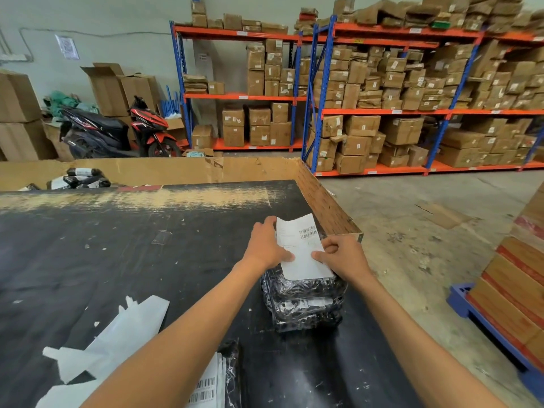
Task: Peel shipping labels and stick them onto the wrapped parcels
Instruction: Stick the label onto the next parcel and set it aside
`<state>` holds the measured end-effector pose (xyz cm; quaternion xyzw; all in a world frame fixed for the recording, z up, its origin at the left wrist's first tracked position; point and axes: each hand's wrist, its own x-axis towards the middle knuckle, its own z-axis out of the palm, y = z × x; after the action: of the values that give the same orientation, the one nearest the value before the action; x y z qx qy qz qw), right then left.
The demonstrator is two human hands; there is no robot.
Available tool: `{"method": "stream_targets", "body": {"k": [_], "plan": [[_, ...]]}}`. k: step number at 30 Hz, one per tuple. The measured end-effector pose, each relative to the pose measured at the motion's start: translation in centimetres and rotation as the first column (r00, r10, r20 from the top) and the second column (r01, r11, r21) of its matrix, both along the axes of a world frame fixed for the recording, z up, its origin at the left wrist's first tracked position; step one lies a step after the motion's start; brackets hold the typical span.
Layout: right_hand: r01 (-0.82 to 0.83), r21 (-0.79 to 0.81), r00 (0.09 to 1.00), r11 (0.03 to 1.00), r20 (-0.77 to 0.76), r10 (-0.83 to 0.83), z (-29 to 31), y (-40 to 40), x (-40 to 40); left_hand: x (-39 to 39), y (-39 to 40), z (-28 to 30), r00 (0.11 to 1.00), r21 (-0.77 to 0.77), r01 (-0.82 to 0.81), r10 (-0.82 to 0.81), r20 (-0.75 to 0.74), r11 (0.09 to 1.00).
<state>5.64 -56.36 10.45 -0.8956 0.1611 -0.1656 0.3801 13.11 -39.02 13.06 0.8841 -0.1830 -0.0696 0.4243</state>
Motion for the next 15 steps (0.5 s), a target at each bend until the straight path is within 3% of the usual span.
{"method": "stream_targets", "body": {"k": [4, 8, 12, 15], "plan": [[-0.003, -0.008, 0.999, 1.0, -0.036, 0.003, 0.1, 0.3, -0.1, -0.5, 0.0, 0.4, 0.99, 0.303, -0.009, -0.034, 0.138, 0.953], [0.021, 0.003, 0.998, 1.0, -0.058, -0.021, 0.0, 0.6, 0.1, -0.2, 0.8, 0.1, 0.956, 0.342, 0.27, -0.21, -0.203, 0.9], [0.059, -0.029, 0.996, 0.998, -0.062, -0.061, -0.1, 0.8, 0.3, -0.2, 1.1, -0.2, 0.949, 0.351, 0.295, -0.23, -0.216, 0.889], [-0.01, -0.175, 0.993, 0.985, -0.118, -0.011, -0.1, 0.7, 0.4, 0.2, 1.3, -0.2, 0.947, 0.4, 0.306, -0.234, -0.22, 0.864]]}}
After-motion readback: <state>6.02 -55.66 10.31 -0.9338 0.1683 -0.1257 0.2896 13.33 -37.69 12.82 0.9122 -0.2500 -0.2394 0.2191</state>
